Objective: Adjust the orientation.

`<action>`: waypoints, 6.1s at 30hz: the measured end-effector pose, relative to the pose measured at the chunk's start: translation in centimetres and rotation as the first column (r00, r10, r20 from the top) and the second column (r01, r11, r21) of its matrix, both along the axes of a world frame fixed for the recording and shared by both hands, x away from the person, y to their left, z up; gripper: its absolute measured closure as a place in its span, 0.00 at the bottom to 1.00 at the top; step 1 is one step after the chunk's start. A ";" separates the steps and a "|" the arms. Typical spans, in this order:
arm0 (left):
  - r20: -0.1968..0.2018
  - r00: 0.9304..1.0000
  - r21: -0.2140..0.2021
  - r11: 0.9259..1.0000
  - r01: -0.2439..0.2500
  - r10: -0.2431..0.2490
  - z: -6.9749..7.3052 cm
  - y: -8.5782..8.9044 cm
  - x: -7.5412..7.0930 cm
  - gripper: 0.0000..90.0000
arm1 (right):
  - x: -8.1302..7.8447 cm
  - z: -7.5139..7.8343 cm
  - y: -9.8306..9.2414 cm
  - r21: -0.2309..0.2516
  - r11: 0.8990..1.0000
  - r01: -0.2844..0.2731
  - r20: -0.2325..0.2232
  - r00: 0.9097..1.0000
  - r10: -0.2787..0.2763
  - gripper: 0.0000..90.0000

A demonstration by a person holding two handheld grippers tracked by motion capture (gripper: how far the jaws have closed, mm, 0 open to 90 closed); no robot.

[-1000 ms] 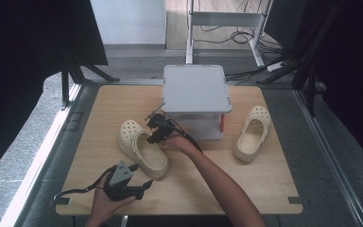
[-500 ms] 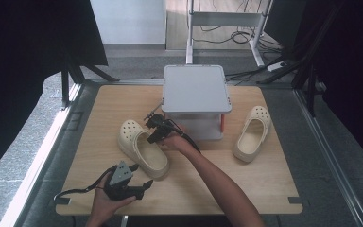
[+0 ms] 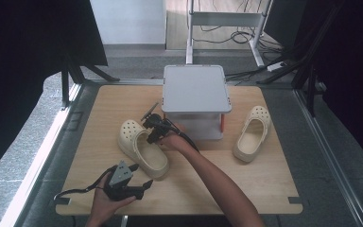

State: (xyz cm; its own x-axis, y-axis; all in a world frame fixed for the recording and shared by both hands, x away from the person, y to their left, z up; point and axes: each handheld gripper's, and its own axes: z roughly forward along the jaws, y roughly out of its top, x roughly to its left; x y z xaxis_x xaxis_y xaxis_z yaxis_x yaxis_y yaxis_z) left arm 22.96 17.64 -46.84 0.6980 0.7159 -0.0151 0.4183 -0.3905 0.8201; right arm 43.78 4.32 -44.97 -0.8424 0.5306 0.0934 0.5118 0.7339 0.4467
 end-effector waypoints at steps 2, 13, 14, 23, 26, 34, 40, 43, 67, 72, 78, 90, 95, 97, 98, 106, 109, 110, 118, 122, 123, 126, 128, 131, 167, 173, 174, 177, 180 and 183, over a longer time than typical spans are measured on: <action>0.000 1.000 0.001 1.000 0.000 0.000 0.0 0.0 0.0 0.26 | 0.0 0.0 -0.1 0.005 1.000 0.011 -0.010 1.000 -0.011 0.84; 0.003 1.000 -0.001 1.000 -0.008 0.008 0.1 0.3 0.0 0.26 | -0.6 0.6 0.1 0.052 0.998 0.036 0.017 0.999 -0.037 0.87; 0.002 1.000 -0.002 1.000 -0.009 0.009 0.1 0.3 0.0 0.26 | -0.7 0.8 0.1 0.054 0.998 0.034 0.024 0.999 -0.036 0.87; 0.003 1.000 -0.003 1.000 -0.009 0.009 0.1 0.4 0.0 0.26 | -1.2 1.7 -0.5 0.099 0.995 0.032 0.017 0.999 -0.034 0.87; 0.006 1.000 0.001 1.000 -0.011 0.011 0.1 0.4 0.0 0.26 | -1.6 2.1 -0.9 0.105 0.994 0.029 0.024 0.999 -0.031 0.87; 0.007 1.000 0.000 1.000 -0.014 0.014 0.2 0.6 0.0 0.26 | -2.5 2.9 -2.2 0.121 0.992 0.023 0.039 0.999 -0.028 0.87; 0.003 1.000 0.000 1.000 -0.013 0.013 0.2 0.5 0.0 0.26 | -3.6 3.5 -3.9 0.139 0.990 0.024 0.050 0.998 -0.031 0.87; 0.004 1.000 0.000 1.000 -0.014 0.014 0.2 0.5 -0.1 0.26 | -3.9 3.5 -4.5 0.144 0.989 0.025 0.053 0.998 -0.033 0.87; 0.000 1.000 -0.011 1.000 -0.015 0.015 0.3 0.7 0.4 0.26 | -9.1 2.0 -14.7 0.210 0.967 0.145 0.046 0.986 -0.158 0.87; -0.002 1.000 -0.010 1.000 -0.009 0.009 0.2 0.6 0.7 0.26 | -10.2 1.3 -17.0 0.221 0.949 0.226 0.032 0.971 -0.239 0.87; -0.003 1.000 -0.007 1.000 -0.001 0.001 0.1 0.5 1.0 0.27 | -10.5 -0.1 -17.9 0.199 0.937 0.288 0.012 0.955 -0.296 0.87; -0.006 1.000 -0.005 1.000 0.000 0.000 0.0 0.5 1.2 0.27 | -10.9 -0.6 -18.9 0.180 0.935 0.306 0.025 0.949 -0.315 0.86; -0.007 1.000 -0.008 1.000 -0.002 0.002 -0.1 0.7 1.2 0.27 | -10.9 -0.3 -19.0 0.201 0.943 0.266 0.017 0.961 -0.275 0.68; -0.009 1.000 -0.013 1.000 -0.003 0.003 -0.1 0.9 1.2 0.27 | -11.2 0.3 -19.6 0.216 0.943 0.255 0.037 0.962 -0.269 0.66; -0.007 1.000 -0.008 1.000 -0.006 0.006 -0.1 0.9 1.2 0.27 | -11.2 0.6 -19.9 0.227 0.940 0.257 0.033 0.962 -0.271 0.65; -0.013 1.000 0.002 1.000 -0.004 0.004 -0.3 0.7 1.3 0.27 | -11.5 2.0 -22.5 0.292 0.919 0.266 0.043 0.956 -0.290 0.62; -0.012 1.000 -0.001 1.000 -0.006 0.005 -0.2 0.8 1.3 0.27 | -11.3 2.1 -23.2 0.302 0.910 0.284 0.043 0.950 -0.311 0.62; -0.011 1.000 0.000 1.000 -0.010 0.010 -0.1 0.8 1.3 0.27 | -11.2 2.2 -23.5 0.301 0.908 0.292 0.047 0.946 -0.320 0.63; -0.011 1.000 -0.006 1.000 -0.013 0.013 -0.1 0.8 1.2 0.26 | -9.9 1.7 -25.1 0.260 0.899 0.353 0.054 0.924 -0.378 0.65; -0.011 1.000 -0.009 1.000 -0.014 0.014 0.0 0.9 1.2 0.26 | -9.0 1.1 -25.7 0.219 0.895 0.390 0.054 0.911 -0.410 0.66; -0.011 1.000 -0.009 1.000 -0.014 0.014 0.0 0.9 1.2 0.26 | -9.0 1.1 -25.7 0.219 0.895 0.390 0.054 0.911 -0.410 0.66; -0.010 1.000 -0.010 1.000 -0.015 0.015 0.1 0.9 1.2 0.26 | -8.2 0.4 -26.2 0.190 0.887 0.420 0.060 0.897 -0.438 0.68; -0.010 1.000 -0.007 1.000 -0.015 0.015 0.0 0.9 1.2 0.26 | -7.2 -0.3 -26.7 0.163 0.874 0.457 0.059 0.880 -0.471 0.73; -0.011 1.000 -0.007 1.000 -0.013 0.013 0.0 0.9 1.1 0.26 | -6.6 -0.8 -26.9 0.148 0.868 0.474 0.057 0.872 -0.486 0.76; -0.018 1.000 -0.009 1.000 -0.008 0.008 -0.1 0.8 1.2 0.26 | -8.2 -2.1 -33.0 0.063 0.828 0.557 0.030 0.828 -0.559 1.00; -0.022 1.000 -0.008 1.000 -0.007 0.007 -0.2 0.7 1.3 0.26 | -9.0 -2.0 -35.2 0.048 0.819 0.572 0.032 0.819 -0.573 1.00; -0.023 1.000 -0.007 1.000 -0.007 0.007 -0.2 0.7 1.3 0.26 | -9.1 -1.9 -36.2 0.043 0.815 0.578 0.030 0.815 -0.579 1.00; -0.022 1.000 -0.007 1.000 -0.009 0.009 -0.2 0.7 1.3 0.26 | -9.2 -1.9 -36.9 0.045 0.814 0.580 0.022 0.814 -0.581 1.00; -0.023 1.000 -0.006 1.000 -0.009 0.009 -0.1 0.7 1.3 0.26 | -9.2 -1.8 -37.2 0.031 0.820 0.572 0.029 0.819 -0.573 1.00; -0.025 1.000 -0.004 1.000 -0.009 0.009 -0.2 0.7 1.3 0.26 | -9.2 -1.6 -37.1 0.035 0.825 0.564 0.034 0.824 -0.565 1.00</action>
State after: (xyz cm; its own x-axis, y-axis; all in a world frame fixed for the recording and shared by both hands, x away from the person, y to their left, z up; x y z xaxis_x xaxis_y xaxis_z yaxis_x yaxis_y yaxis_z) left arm 24.26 18.34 -47.04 0.6909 0.7221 -0.0354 0.4423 -0.3835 0.8108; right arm 34.60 -32.83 -46.61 -0.3998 0.9128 0.0837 0.8144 0.3119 0.4893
